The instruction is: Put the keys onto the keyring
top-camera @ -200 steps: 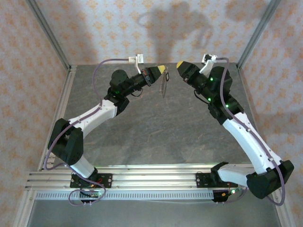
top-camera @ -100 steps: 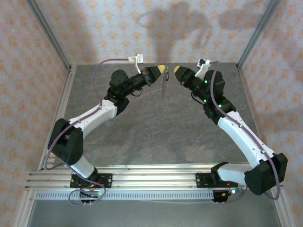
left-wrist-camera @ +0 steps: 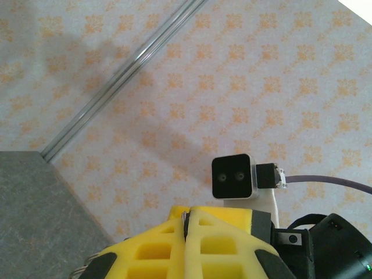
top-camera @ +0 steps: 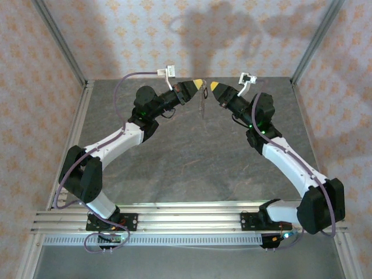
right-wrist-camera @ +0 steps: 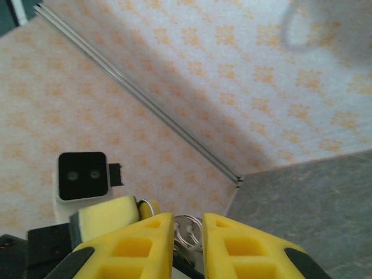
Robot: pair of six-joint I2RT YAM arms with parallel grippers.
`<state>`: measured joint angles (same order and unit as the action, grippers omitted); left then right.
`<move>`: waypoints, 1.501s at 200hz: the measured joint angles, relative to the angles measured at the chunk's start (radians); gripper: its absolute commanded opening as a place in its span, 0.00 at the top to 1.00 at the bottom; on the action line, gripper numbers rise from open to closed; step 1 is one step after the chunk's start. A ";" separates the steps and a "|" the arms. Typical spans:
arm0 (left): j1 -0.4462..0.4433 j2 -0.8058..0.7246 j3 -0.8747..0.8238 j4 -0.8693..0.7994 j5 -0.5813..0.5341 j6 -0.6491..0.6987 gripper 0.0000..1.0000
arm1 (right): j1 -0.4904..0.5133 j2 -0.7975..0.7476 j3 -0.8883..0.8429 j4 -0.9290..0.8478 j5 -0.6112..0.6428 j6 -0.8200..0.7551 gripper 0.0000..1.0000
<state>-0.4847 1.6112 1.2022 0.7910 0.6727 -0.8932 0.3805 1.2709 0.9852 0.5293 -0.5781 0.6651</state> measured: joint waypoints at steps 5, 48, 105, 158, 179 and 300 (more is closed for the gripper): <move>0.000 0.000 0.000 0.002 0.000 0.000 1.00 | 0.000 0.007 0.000 0.017 -0.007 0.008 0.81; 0.000 0.000 0.000 0.009 0.000 -0.008 1.00 | 0.021 0.090 0.000 0.126 -0.057 0.074 0.90; 0.001 0.000 0.000 0.029 -0.001 -0.008 1.00 | 0.061 0.127 -0.006 0.184 -0.069 0.121 0.91; -0.005 0.000 -0.002 0.028 0.000 -0.003 1.00 | 0.072 0.077 -0.091 0.108 -0.058 0.082 0.90; -0.006 0.000 -0.001 0.029 0.000 0.001 1.00 | 0.061 0.019 -0.146 0.049 -0.048 0.056 0.87; -0.006 0.012 0.014 0.029 0.012 0.003 1.00 | -0.048 -0.114 0.001 -0.102 -0.042 -0.013 0.62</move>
<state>-0.4911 1.6234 1.2163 0.8200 0.6846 -0.8902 0.3328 1.1572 0.9863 0.4274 -0.6201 0.6525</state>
